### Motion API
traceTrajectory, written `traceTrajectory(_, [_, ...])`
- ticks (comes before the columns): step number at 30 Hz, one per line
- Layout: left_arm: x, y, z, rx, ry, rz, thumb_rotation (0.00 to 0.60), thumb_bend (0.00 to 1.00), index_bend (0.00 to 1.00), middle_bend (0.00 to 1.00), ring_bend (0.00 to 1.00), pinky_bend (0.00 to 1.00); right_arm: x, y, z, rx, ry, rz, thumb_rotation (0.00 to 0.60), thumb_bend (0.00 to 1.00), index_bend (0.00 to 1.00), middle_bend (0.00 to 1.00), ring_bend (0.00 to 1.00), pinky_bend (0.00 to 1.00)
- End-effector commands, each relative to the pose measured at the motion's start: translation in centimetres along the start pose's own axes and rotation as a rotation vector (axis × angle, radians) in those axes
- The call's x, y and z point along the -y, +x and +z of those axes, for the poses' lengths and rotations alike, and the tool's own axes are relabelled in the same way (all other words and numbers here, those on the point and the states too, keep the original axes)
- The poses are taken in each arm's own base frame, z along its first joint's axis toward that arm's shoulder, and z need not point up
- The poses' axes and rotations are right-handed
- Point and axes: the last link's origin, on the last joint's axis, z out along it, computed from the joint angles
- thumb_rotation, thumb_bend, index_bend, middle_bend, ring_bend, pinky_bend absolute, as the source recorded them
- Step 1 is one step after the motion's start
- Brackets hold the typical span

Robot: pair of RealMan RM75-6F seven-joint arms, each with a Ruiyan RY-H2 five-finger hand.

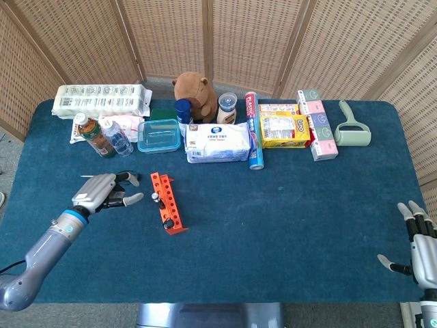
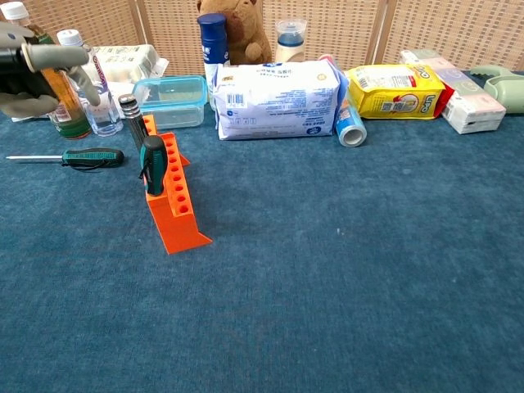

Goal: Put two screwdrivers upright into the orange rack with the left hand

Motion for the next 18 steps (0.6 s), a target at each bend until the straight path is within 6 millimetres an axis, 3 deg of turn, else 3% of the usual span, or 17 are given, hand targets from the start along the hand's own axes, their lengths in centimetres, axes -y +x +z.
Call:
traceTrajectory(1, [0.01,-0.05,0.18,0.015,0.002,0.072,0.0,0.0,0.34,0.99,0.99,1.0,0.0,0.0,-0.01,0.0,-0.001,0.0,0.6,0.0,0.02,0.0,0.0,0.11])
traceTrajectory(7, [0.13,0.0,0.16,0.027,-0.017,0.126,0.0,0.0,0.36,1.0,1.0,1.0,-0.02,-0.01,0.01,0.003,-0.003,0.0,0.6,0.0,0.02,0.0,0.0,0.12])
traceTrajectory(18, [-0.3,-0.3,0.16,0.071,-0.051,0.021,0.0,0.0,0.36,1.0,1.0,1.0,-0.02,-0.05,0.06,0.004,-0.007,0.002,0.6,0.0,0.02,0.0,0.0,0.11])
